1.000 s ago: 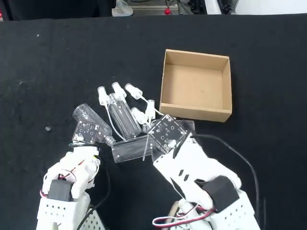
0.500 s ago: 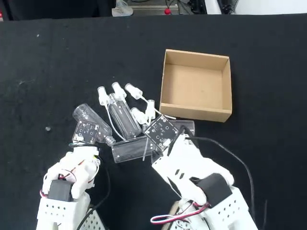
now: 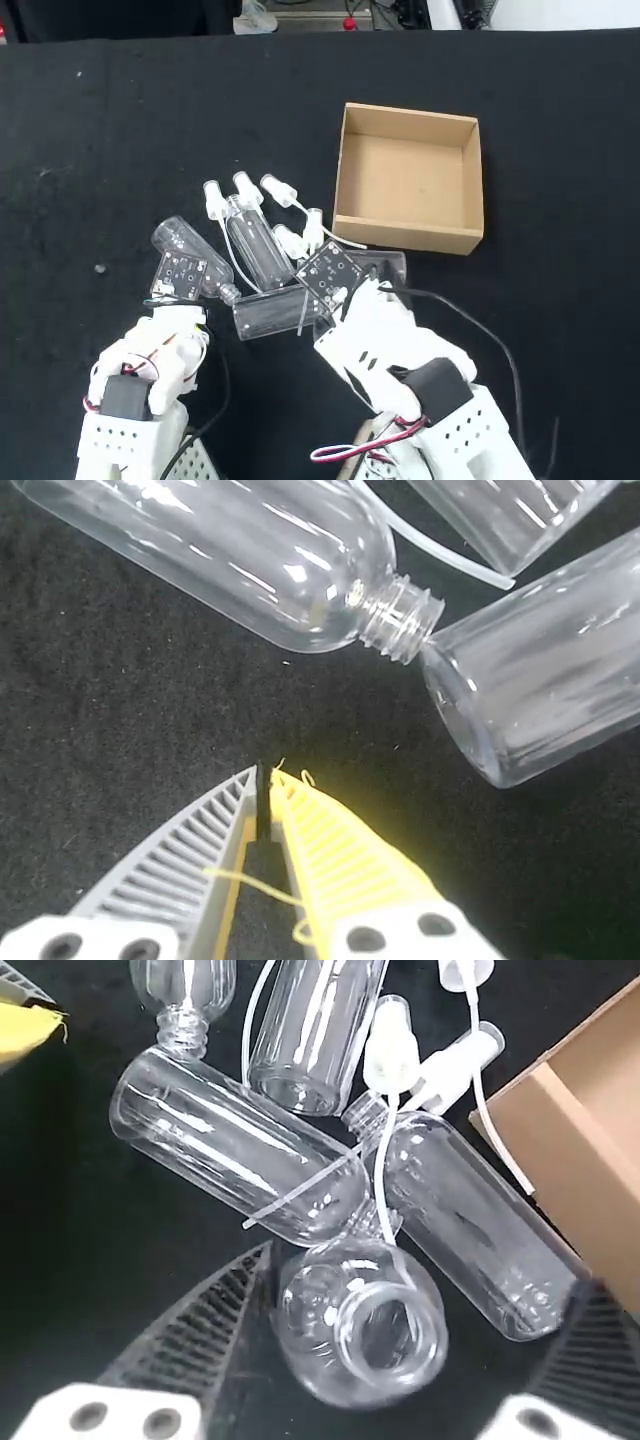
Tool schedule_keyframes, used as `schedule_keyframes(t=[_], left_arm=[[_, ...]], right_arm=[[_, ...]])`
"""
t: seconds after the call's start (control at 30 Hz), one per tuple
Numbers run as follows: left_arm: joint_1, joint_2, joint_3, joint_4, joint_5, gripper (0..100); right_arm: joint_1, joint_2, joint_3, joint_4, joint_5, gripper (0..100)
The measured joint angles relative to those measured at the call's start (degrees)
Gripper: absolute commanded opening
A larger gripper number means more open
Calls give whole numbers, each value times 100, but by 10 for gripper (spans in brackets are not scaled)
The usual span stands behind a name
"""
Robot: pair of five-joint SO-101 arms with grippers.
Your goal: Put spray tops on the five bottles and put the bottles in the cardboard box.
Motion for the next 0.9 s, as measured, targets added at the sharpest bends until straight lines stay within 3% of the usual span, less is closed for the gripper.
schedule_keyframes(t=[0.53, 0.77, 0.9], left_arm=[[0, 0, 0, 0, 0, 30], [0, 0, 0, 0, 0, 30], [0, 0, 0, 0, 0, 30]], right_arm=[[123, 0, 158, 0, 9, 332], [1178, -26, 158, 0, 888, 80], [1565, -35, 158, 0, 1116, 60]])
